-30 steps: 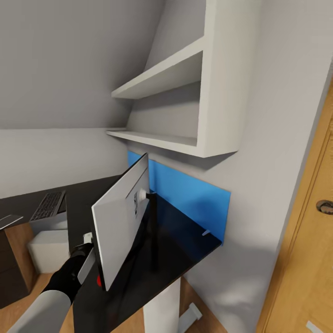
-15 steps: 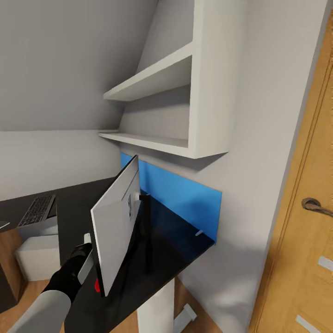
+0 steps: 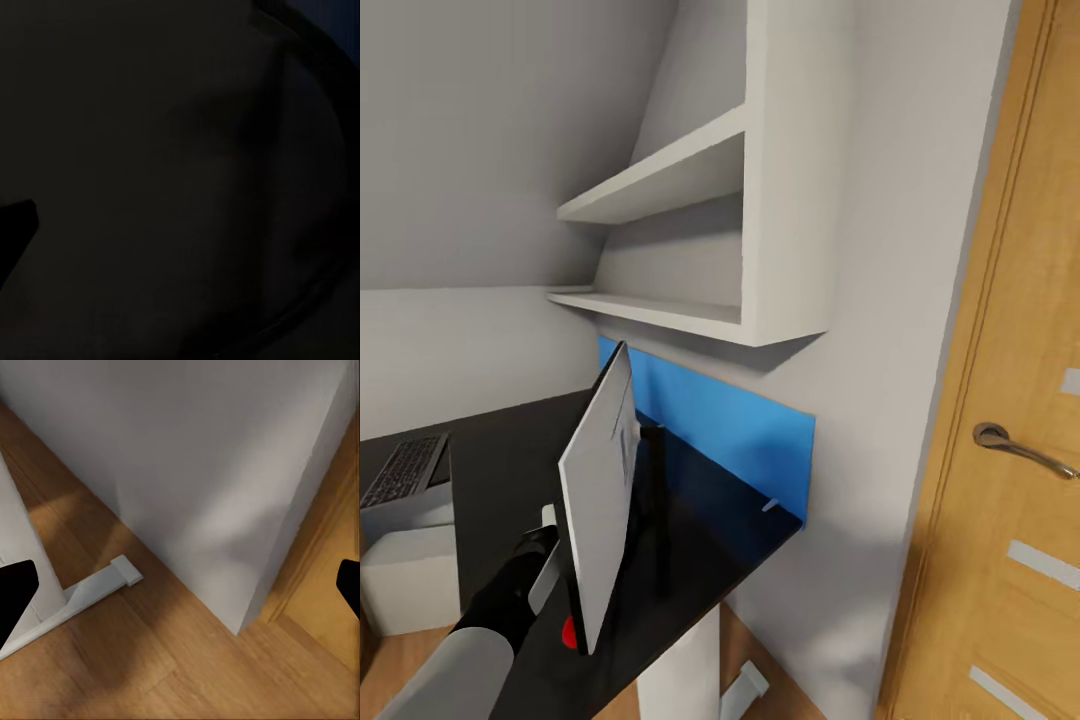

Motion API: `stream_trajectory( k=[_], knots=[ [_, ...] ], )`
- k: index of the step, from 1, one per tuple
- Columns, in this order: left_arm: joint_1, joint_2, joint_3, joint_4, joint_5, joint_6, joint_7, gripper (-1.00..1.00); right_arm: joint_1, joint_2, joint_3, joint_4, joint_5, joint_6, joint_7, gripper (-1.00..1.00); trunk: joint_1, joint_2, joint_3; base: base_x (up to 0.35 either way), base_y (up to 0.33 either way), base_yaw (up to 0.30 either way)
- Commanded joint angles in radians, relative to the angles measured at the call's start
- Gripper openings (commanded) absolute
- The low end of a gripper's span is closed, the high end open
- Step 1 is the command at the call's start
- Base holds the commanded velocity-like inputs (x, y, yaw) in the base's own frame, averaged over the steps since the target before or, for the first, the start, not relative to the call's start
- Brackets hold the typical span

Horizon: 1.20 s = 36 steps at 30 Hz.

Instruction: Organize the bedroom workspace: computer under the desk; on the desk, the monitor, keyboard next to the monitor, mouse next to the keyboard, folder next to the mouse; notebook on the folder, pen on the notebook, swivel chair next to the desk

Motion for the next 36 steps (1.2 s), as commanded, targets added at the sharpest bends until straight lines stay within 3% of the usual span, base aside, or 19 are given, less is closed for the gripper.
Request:
stream_trajectory(
  k=[1, 36],
  knots=[
    [0.000, 0.000, -0.001, -0.002, 0.010, 0.003, 0.007, 1.00, -0.001, 0.000, -0.008, 0.001, 0.004, -0.003, 0.004, 1.00, 0.000, -0.001, 0.000, 0.000, 0.000, -0.163],
    [0.000, 0.002, -0.001, -0.005, 0.009, 0.003, 0.007, 1.00, -0.001, 0.002, -0.008, 0.003, 0.005, -0.003, 0.004, 1.00, 0.000, -0.001, 0.036, 0.000, 0.000, -0.146]
  ],
)
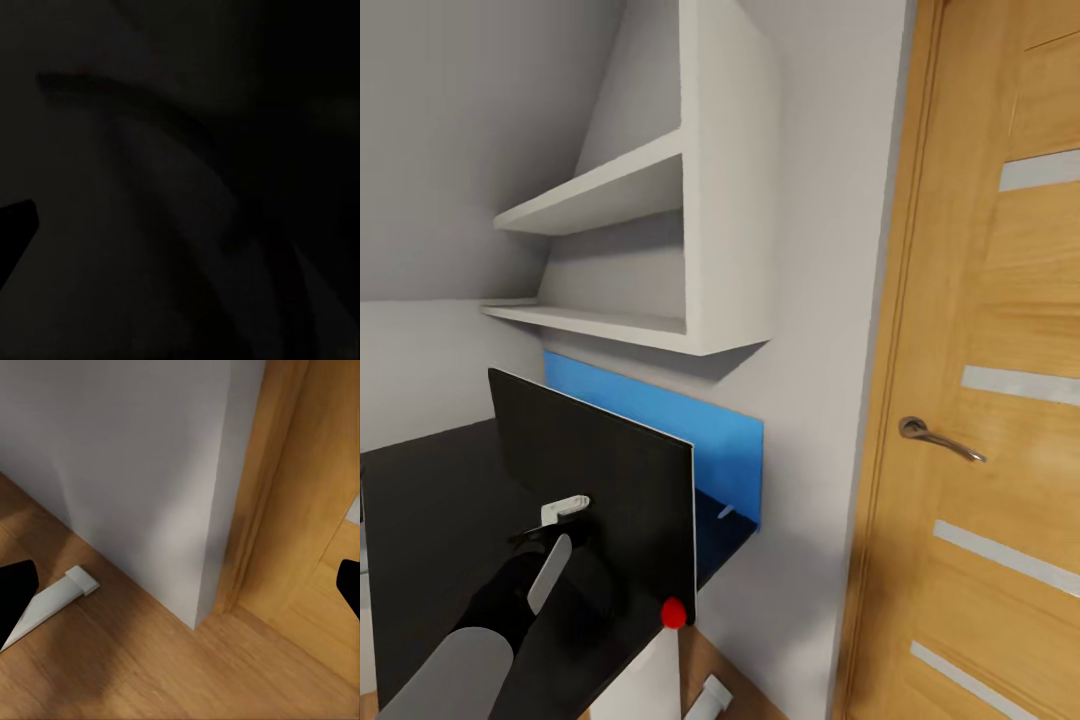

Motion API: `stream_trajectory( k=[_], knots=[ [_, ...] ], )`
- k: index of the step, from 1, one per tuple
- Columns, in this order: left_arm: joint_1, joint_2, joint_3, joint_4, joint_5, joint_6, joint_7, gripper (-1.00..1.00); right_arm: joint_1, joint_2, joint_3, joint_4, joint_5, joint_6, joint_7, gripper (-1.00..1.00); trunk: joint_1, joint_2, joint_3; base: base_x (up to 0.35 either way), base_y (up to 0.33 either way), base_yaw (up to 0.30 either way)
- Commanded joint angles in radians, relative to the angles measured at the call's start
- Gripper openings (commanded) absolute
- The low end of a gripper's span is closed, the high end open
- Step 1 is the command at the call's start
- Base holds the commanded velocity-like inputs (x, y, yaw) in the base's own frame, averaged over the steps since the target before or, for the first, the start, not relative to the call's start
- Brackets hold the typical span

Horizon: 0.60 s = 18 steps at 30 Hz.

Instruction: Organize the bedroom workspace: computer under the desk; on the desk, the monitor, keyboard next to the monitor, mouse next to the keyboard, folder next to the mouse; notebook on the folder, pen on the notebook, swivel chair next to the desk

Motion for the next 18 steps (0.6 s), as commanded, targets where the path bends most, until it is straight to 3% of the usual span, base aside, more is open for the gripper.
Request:
stream_trajectory(
  k=[1, 18],
  knots=[
    [-0.001, 0.000, -0.001, -0.002, 0.011, 0.002, 0.007, 1.00, -0.001, 0.000, -0.008, 0.001, 0.004, -0.003, 0.004, 1.00, 0.000, -0.001, -0.001, 0.000, 0.000, -0.014],
    [-0.001, 0.005, 0.000, 0.001, 0.013, 0.001, 0.007, 1.00, -0.001, 0.001, -0.008, 0.002, 0.004, -0.002, 0.003, 1.00, 0.000, -0.001, -0.001, 0.000, 0.000, -0.002]
  ],
)
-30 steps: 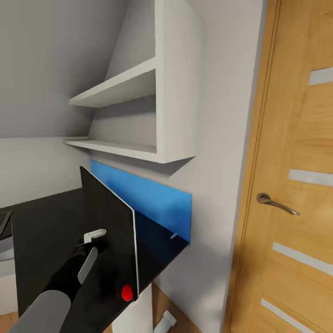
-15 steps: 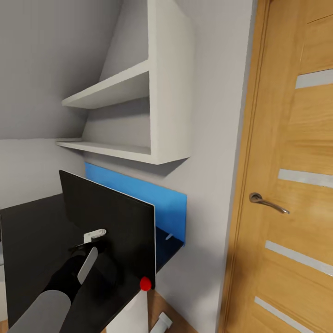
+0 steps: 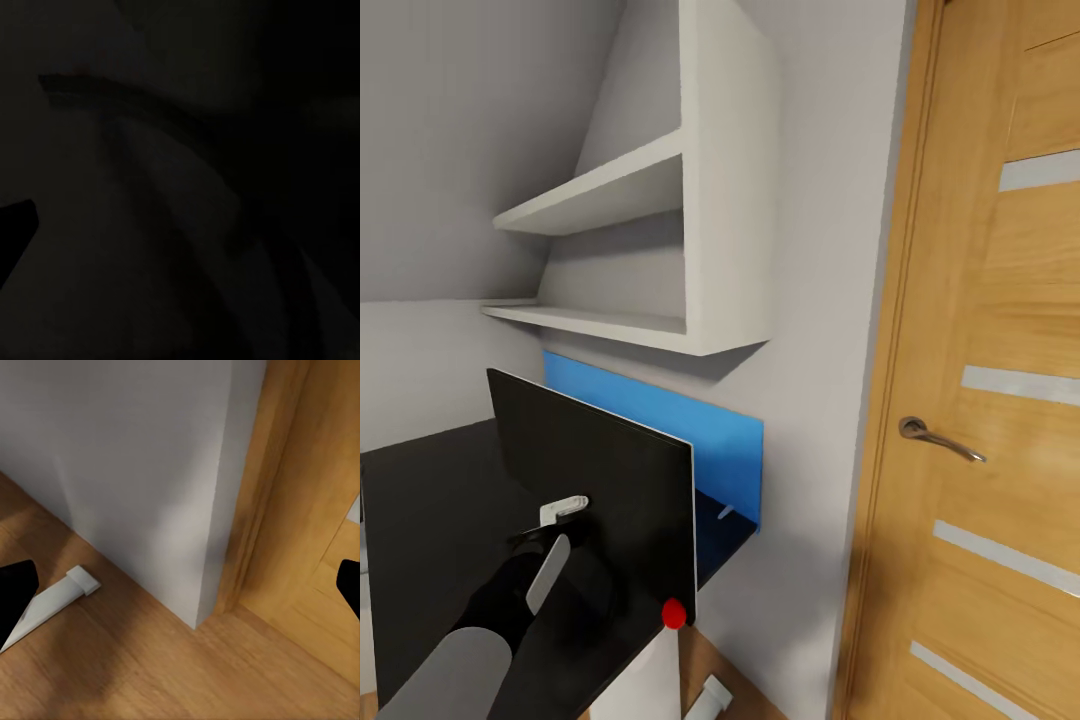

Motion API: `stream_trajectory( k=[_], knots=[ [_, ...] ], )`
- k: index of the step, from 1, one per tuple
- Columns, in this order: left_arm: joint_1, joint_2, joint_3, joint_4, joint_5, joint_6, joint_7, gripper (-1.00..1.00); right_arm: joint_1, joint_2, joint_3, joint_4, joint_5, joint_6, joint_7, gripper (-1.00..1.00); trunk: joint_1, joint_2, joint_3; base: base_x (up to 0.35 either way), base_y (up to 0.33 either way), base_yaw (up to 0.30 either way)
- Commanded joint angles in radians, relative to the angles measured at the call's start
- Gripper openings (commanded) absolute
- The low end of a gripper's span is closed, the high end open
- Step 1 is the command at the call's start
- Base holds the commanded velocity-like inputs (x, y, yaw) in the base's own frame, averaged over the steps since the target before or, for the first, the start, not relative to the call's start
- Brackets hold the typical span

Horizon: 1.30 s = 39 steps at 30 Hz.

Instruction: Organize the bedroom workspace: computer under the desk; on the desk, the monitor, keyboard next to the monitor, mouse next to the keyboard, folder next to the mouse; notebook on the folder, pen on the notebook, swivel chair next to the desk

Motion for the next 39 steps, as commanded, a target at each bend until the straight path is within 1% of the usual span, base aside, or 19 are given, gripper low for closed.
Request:
stream_trajectory(
  k=[1, 8, 16, 21, 25, 29, 32, 34, 35, 37, 39],
  knots=[
    [-0.001, 0.000, -0.001, -0.002, 0.011, 0.002, 0.007, 1.00, -0.001, -0.001, -0.008, 0.002, 0.004, -0.003, 0.004, 1.00, 0.000, -0.001, -0.001, 0.000, 0.000, 0.000],
    [-0.001, 0.001, -0.001, -0.002, 0.011, 0.002, 0.007, 1.00, -0.001, 0.001, -0.008, 0.002, 0.004, -0.003, 0.004, 1.00, 0.000, -0.001, -0.001, -0.016, 0.004, 0.000],
    [-0.001, 0.003, 0.001, 0.000, 0.012, 0.004, 0.007, 1.00, -0.001, 0.004, -0.008, 0.002, 0.004, -0.003, 0.004, 1.00, 0.000, -0.001, -0.001, -0.200, 0.125, 0.000],
    [-0.001, 0.009, 0.003, 0.001, 0.012, 0.003, 0.010, 1.00, -0.001, 0.011, -0.008, 0.002, 0.003, -0.003, 0.000, 1.00, 0.000, -0.001, -0.002, -0.193, 0.142, 0.081],
    [-0.001, 0.024, 0.005, 0.020, 0.013, 0.002, 0.015, 1.00, -0.001, 0.019, -0.008, 0.002, 0.003, -0.003, -0.003, 1.00, 0.000, -0.001, -0.005, -0.057, 0.040, 0.200],
    [-0.001, 0.036, 0.008, 0.044, 0.013, 0.001, 0.015, 1.00, -0.001, 0.021, -0.008, 0.002, 0.003, -0.003, -0.004, 1.00, 0.000, -0.001, -0.008, -0.017, 0.012, 0.233],
    [-0.001, 0.045, 0.023, 0.067, 0.014, -0.012, 0.015, 1.00, -0.001, 0.021, -0.009, 0.002, 0.002, -0.002, -0.004, 1.00, 0.000, -0.001, -0.010, -0.006, 0.004, 0.243],
    [-0.001, 0.050, 0.042, 0.090, 0.015, -0.040, 0.015, 1.00, -0.001, 0.021, -0.009, 0.002, 0.002, -0.002, -0.004, 1.00, 0.000, -0.001, -0.011, -0.003, 0.002, 0.246],
    [-0.001, 0.053, 0.053, 0.108, 0.015, -0.063, 0.014, 1.00, -0.001, 0.022, -0.009, 0.002, 0.002, -0.002, -0.004, 1.00, 0.000, -0.001, -0.012, -0.001, 0.001, 0.247],
    [-0.001, 0.060, 0.066, 0.137, 0.015, -0.097, 0.013, 1.00, -0.001, 0.022, -0.010, 0.002, 0.002, -0.001, -0.004, 1.00, 0.000, -0.001, -0.013, -0.001, 0.001, 0.247],
    [-0.001, 0.067, 0.072, 0.155, 0.015, -0.112, 0.013, 1.00, -0.001, 0.022, -0.010, 0.002, 0.002, -0.001, -0.004, 1.00, 0.000, -0.001, -0.015, -0.001, 0.000, 0.248]
  ],
)
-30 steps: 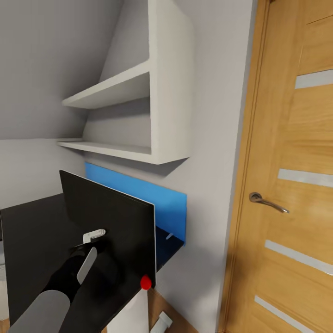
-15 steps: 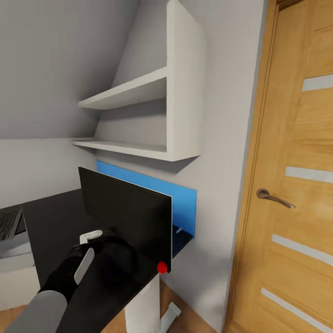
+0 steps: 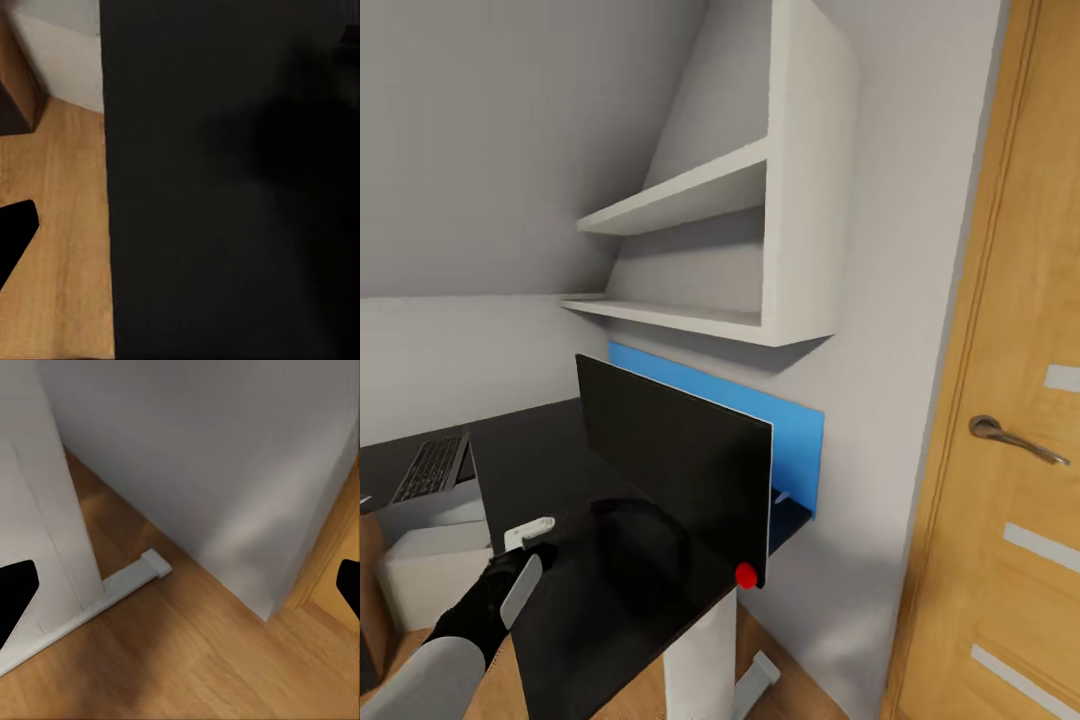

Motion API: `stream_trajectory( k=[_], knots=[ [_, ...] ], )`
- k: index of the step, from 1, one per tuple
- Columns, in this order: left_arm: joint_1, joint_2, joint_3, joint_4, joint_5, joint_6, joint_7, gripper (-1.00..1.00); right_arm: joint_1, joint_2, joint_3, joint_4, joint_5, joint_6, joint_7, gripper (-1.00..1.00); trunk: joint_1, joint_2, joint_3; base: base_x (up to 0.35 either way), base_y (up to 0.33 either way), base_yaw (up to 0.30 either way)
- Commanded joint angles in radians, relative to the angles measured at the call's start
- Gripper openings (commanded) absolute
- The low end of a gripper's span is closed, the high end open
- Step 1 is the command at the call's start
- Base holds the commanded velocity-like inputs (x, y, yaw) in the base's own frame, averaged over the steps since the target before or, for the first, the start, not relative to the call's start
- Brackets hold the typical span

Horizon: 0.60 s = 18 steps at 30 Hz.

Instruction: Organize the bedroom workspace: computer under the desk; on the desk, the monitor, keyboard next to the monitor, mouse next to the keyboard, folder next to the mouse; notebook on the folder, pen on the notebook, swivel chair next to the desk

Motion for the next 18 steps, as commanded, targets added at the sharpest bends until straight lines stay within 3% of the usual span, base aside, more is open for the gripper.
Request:
stream_trajectory(
  k=[1, 9, 13, 18],
  knots=[
    [0.000, 0.009, 0.003, 0.016, 0.010, -0.008, 0.006, 1.00, -0.001, 0.000, -0.008, 0.002, 0.005, -0.003, 0.003, 1.00, 0.000, -0.001, -0.002, 0.000, 0.000, 0.248],
    [0.000, 0.039, 0.010, 0.115, 0.012, -0.074, 0.003, 1.00, -0.001, 0.001, -0.008, 0.002, 0.005, 0.037, -0.003, 1.00, 0.000, -0.001, -0.008, 0.000, 0.000, 0.248],
    [0.000, 0.047, 0.010, 0.216, 0.012, -0.185, -0.001, 1.00, -0.001, 0.002, -0.009, 0.002, 0.004, 0.050, -0.004, 1.00, 0.000, -0.001, -0.011, 0.000, 0.000, 0.248],
    [0.000, 0.049, 0.011, 0.298, 0.016, -0.246, -0.009, 1.00, -0.001, 0.003, -0.009, 0.002, 0.003, 0.053, -0.005, 1.00, 0.000, -0.001, -0.015, 0.000, 0.000, 0.248]
  ],
)
